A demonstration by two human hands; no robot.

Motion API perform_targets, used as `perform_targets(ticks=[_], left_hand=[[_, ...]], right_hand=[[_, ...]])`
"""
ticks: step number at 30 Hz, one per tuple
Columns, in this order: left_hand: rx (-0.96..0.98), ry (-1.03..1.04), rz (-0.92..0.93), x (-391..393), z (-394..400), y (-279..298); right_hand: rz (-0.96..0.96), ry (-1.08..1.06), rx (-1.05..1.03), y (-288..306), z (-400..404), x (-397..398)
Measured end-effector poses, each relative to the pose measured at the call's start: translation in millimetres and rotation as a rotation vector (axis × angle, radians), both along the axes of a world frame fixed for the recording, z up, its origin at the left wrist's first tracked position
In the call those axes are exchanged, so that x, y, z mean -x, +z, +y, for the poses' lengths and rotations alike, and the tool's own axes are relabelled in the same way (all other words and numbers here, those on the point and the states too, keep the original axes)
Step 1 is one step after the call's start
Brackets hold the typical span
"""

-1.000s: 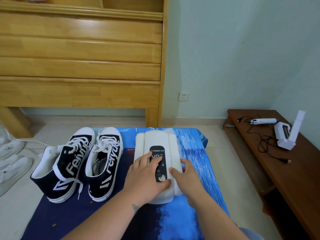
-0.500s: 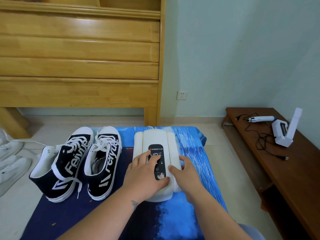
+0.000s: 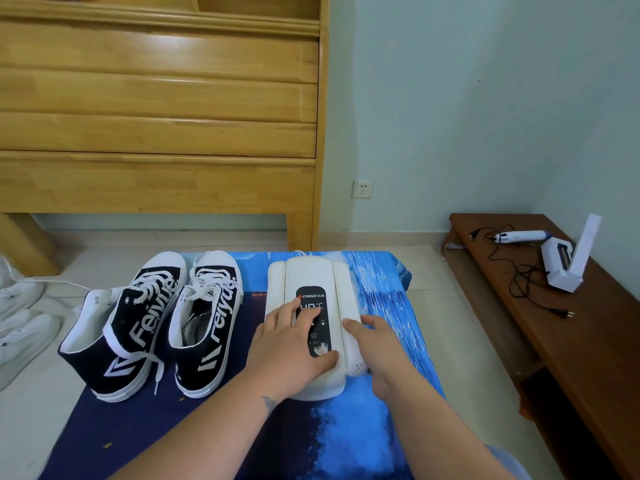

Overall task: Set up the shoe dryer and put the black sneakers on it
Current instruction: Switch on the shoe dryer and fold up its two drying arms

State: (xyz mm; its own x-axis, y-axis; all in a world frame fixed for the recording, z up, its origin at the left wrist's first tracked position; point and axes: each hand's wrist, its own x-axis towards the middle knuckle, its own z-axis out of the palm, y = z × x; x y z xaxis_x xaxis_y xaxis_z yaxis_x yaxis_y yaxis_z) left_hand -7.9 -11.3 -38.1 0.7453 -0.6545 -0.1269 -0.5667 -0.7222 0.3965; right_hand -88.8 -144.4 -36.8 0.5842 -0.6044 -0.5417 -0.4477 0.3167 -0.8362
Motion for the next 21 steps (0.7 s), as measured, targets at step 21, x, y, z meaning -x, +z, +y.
perform_targets(ticks=[21], left_hand=[[0.012, 0.000, -0.002, -1.1, 0.3, -3.2]], right_hand=[[-0.113, -0.162, -0.300, 14.5, -13.7, -8.7]])
